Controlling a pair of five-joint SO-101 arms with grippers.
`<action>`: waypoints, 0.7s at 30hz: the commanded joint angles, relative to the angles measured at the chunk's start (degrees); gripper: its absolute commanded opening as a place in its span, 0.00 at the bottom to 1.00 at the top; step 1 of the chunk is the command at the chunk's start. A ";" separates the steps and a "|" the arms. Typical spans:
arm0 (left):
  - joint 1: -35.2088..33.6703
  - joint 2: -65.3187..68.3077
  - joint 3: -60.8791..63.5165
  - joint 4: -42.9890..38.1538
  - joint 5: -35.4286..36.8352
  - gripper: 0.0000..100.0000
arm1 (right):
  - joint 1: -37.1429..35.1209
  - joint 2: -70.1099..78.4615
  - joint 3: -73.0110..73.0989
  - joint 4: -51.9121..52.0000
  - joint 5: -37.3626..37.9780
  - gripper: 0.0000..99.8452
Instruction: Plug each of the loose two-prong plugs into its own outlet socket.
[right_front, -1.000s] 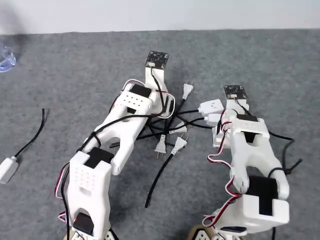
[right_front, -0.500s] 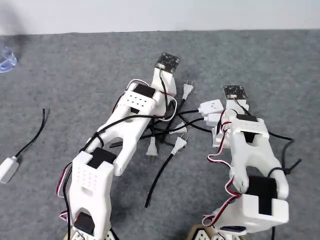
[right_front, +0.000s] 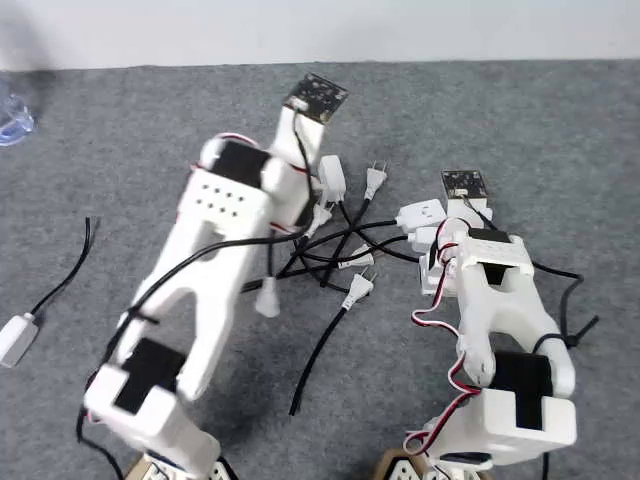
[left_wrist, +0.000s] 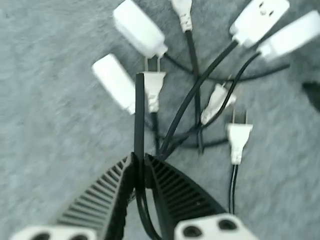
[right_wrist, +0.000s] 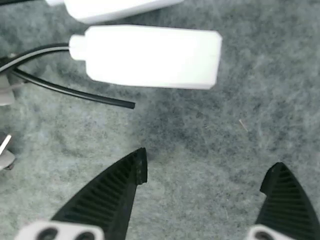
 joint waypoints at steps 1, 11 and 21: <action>-2.11 -7.38 -2.15 2.46 -2.64 0.01 | -0.48 -0.22 -0.35 -0.04 0.70 0.36; 8.00 -11.34 -3.82 0.09 -3.52 0.01 | -0.31 -0.22 -0.35 -0.04 0.70 0.36; 11.69 -11.34 -8.04 -7.21 -0.18 0.01 | 2.15 -0.75 -0.26 0.48 0.44 0.36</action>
